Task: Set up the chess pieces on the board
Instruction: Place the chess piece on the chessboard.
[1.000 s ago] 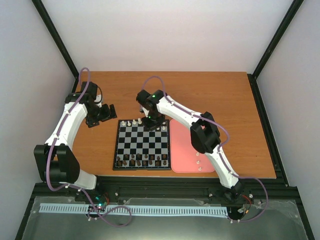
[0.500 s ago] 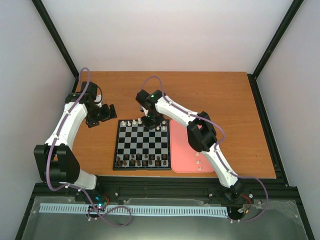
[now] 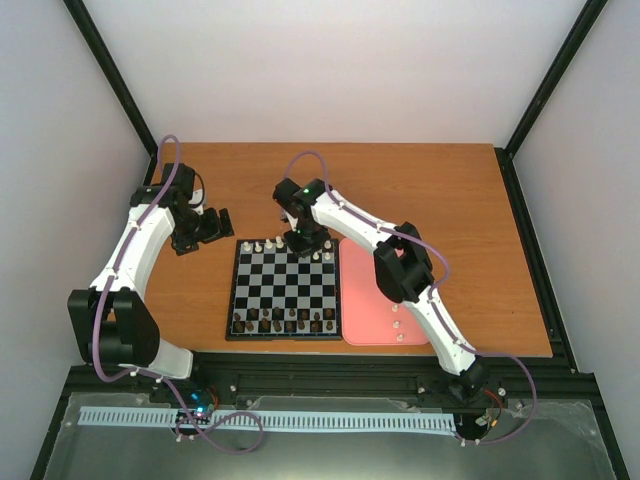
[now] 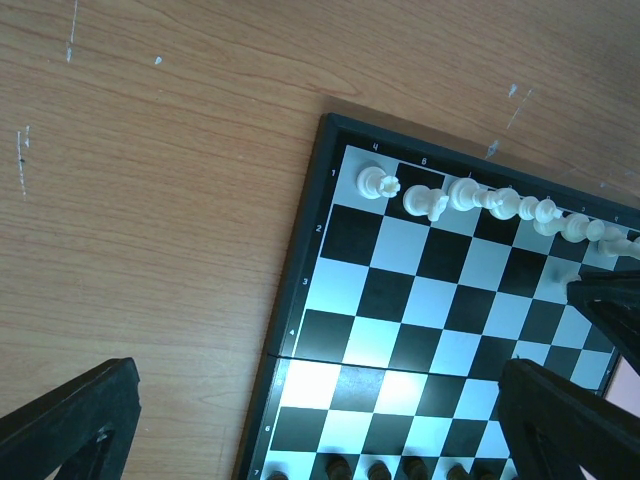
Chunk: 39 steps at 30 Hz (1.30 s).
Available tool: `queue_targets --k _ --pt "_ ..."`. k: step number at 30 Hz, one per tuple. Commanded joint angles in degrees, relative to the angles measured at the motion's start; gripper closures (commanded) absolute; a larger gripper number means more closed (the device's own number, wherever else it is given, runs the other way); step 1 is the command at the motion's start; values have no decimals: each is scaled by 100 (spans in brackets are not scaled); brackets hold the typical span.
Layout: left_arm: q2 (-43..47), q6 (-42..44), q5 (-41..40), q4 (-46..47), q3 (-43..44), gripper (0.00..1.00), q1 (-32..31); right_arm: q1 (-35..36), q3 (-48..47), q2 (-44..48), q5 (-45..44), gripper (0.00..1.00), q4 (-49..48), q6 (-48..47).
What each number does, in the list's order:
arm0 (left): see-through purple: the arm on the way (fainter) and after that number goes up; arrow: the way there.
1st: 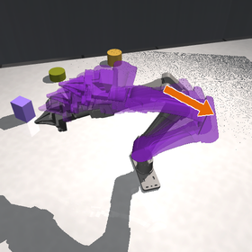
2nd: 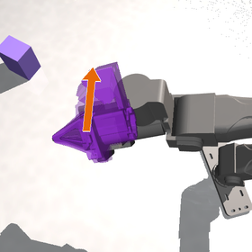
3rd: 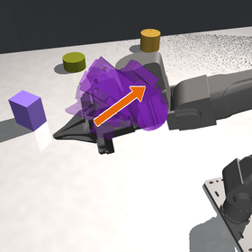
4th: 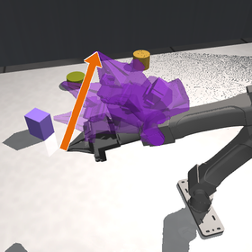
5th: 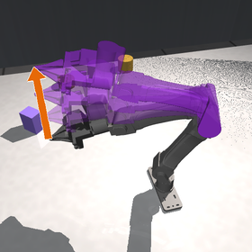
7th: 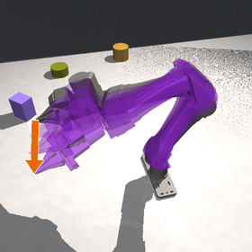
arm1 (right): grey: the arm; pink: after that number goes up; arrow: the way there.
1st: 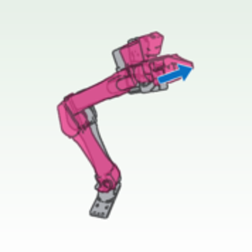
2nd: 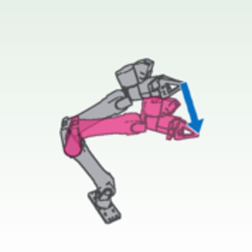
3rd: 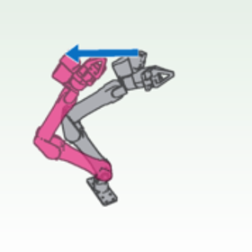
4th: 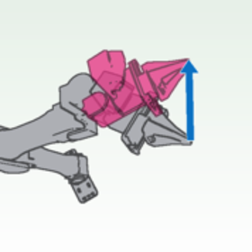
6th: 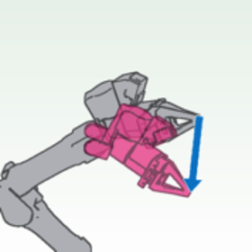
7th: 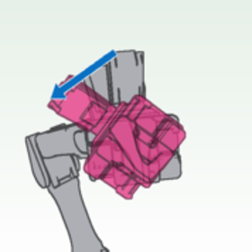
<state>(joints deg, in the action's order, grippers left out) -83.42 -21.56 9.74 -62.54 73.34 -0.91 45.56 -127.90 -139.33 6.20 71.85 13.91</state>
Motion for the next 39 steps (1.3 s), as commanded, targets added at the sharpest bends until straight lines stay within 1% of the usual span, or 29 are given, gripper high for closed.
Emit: queue_targets --k 1,6,10,14,21,26,29,32,35,37,39 --pt "-42 71 64 90 93 0 -6 -71 -201 -224 -62 96 118 -93" --pt "-80 72 73 88 115 0 -6 -80 -212 -252 -57 94 115 -129" --pt "-111 72 85 93 150 0 -6 -82 -242 -240 -32 86 109 -135" --pt "-124 68 89 89 159 0 -6 -82 -252 -164 -6 81 100 -222" --pt "-149 71 116 98 166 0 -1 -82 -279 10 198 77 118 -351" --pt "-137 78 110 89 181 0 -6 -82 -318 297 238 72 94 -440" --pt "-128 76 103 82 171 0 0 -75 -554 520 266 69 276 -459" --pt "-106 76 91 78 165 0 -6 -74 -542 895 235 66 457 -453" --pt "-107 81 91 67 175 0 -6 -74 -265 1380 -92 61 531 -377" --pt "-110 84 86 53 195 0 -4 -136 160 1755 -401 55 482 -277" --pt "-123 83 83 51 217 0 -6 -295 791 2088 -609 54 426 -167"
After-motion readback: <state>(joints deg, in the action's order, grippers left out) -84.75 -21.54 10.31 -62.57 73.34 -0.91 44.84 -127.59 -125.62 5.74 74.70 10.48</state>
